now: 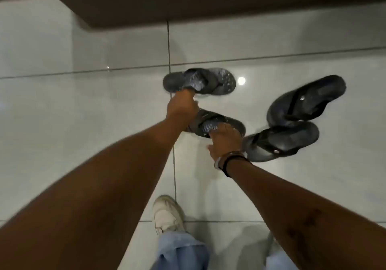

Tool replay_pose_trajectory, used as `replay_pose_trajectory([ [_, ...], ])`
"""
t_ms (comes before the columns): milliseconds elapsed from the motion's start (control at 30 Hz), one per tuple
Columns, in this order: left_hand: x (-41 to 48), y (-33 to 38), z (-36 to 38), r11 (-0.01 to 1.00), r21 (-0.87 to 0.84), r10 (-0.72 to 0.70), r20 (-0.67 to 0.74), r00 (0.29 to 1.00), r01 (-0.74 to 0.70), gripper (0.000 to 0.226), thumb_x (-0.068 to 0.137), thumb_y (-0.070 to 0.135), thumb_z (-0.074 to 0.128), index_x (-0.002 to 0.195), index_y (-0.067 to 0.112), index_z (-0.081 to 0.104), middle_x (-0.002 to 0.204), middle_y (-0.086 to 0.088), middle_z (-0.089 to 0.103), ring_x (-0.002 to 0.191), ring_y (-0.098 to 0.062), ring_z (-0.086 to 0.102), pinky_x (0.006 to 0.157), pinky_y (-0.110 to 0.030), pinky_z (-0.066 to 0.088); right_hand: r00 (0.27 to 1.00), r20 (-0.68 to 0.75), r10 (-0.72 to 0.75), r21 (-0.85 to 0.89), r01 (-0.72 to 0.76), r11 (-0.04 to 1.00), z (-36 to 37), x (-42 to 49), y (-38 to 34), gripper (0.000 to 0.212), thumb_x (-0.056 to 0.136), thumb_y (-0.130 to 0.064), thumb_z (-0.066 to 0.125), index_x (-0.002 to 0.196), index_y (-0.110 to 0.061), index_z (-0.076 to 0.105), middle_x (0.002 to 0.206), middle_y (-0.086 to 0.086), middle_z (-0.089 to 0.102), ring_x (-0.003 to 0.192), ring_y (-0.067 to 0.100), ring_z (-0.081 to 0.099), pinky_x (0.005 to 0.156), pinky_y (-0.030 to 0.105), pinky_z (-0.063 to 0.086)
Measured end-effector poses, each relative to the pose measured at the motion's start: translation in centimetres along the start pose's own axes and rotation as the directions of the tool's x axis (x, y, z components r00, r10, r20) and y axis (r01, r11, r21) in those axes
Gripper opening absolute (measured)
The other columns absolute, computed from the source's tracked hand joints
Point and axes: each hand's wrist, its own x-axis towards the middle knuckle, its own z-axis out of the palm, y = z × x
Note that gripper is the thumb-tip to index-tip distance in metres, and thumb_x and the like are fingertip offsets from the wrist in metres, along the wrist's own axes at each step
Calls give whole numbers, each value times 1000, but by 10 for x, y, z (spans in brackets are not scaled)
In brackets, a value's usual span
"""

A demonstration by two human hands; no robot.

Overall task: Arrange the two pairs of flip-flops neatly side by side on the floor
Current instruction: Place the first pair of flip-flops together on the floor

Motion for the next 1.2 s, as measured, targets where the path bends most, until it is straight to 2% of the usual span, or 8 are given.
replay_pose_trajectory([
  [200, 55, -8, 28, 1000, -27, 17, -12, 1000, -17, 18, 84, 12, 59, 97, 2, 67, 102, -18, 70, 96, -35, 65, 85, -44, 55, 998, -49, 41, 1, -41, 999, 48, 40, -9, 34, 93, -19, 55, 126, -13, 57, 140, 13, 45, 131, 34, 38, 107, 47, 34],
  [367, 72, -4, 44, 992, 97, 82, 1, 997, -82, 19, 87, 13, 62, 102, 2, 66, 105, -16, 69, 97, -32, 65, 83, -39, 54, 985, -149, 81, 83, -70, 994, 57, 48, -8, 28, 92, -10, 54, 118, -10, 62, 128, 11, 58, 121, 32, 51, 101, 45, 42],
  [500, 79, 2, 45, 972, 199, 132, -30, 991, -123, 11, 89, 9, 57, 91, 3, 66, 99, -18, 69, 93, -36, 65, 77, -40, 51, 981, -195, 11, 83, 5, 997, 56, 53, -4, 24, 88, -6, 57, 110, -5, 66, 119, 13, 64, 113, 33, 57, 97, 44, 46],
  [567, 80, 0, 43, 976, 191, 115, -30, 993, -108, 13, 88, 11, 57, 95, 3, 65, 102, -19, 68, 96, -37, 64, 80, -41, 51, 984, -179, -1, 79, 15, 997, 54, 53, -3, 24, 86, -6, 56, 108, -5, 66, 115, 13, 65, 108, 33, 60, 92, 42, 49],
  [767, 67, -41, 22, 991, -32, -134, -193, 972, 130, 22, 87, 7, 59, 108, 5, 64, 107, -14, 67, 101, -31, 62, 92, -41, 52, 983, -181, -6, 57, 17, 998, 35, 51, 7, 21, 82, -7, 57, 101, -7, 66, 106, 11, 65, 97, 32, 64, 78, 38, 53],
  [867, 55, -68, 16, 965, -76, -260, -194, 946, 250, 15, 88, 13, 59, 100, 7, 66, 97, -10, 65, 95, -29, 63, 88, -38, 52, 982, -190, 19, 50, -10, 999, 23, 51, 13, 17, 77, -4, 60, 92, -7, 68, 103, 12, 62, 93, 34, 63, 72, 37, 50],
  [967, 42, -84, 17, 954, -107, -295, -174, 940, 279, 11, 85, 15, 61, 91, 7, 66, 85, -7, 61, 85, -28, 64, 79, -35, 53, 974, -218, 62, 87, -44, 995, 15, 56, 15, 16, 80, -7, 59, 94, -7, 68, 106, 13, 60, 90, 35, 61, 68, 34, 42],
  [1200, 18, -77, 50, 916, -272, -336, -120, 934, 295, 11, 78, 14, 64, 77, 5, 70, 78, -12, 69, 75, -30, 66, 73, -34, 55, 960, -187, 209, 351, -133, 927, 2, 73, -17, 24, 89, -14, 51, 106, -3, 64, 111, 17, 62, 98, 38, 62, 85, 42, 54],
])
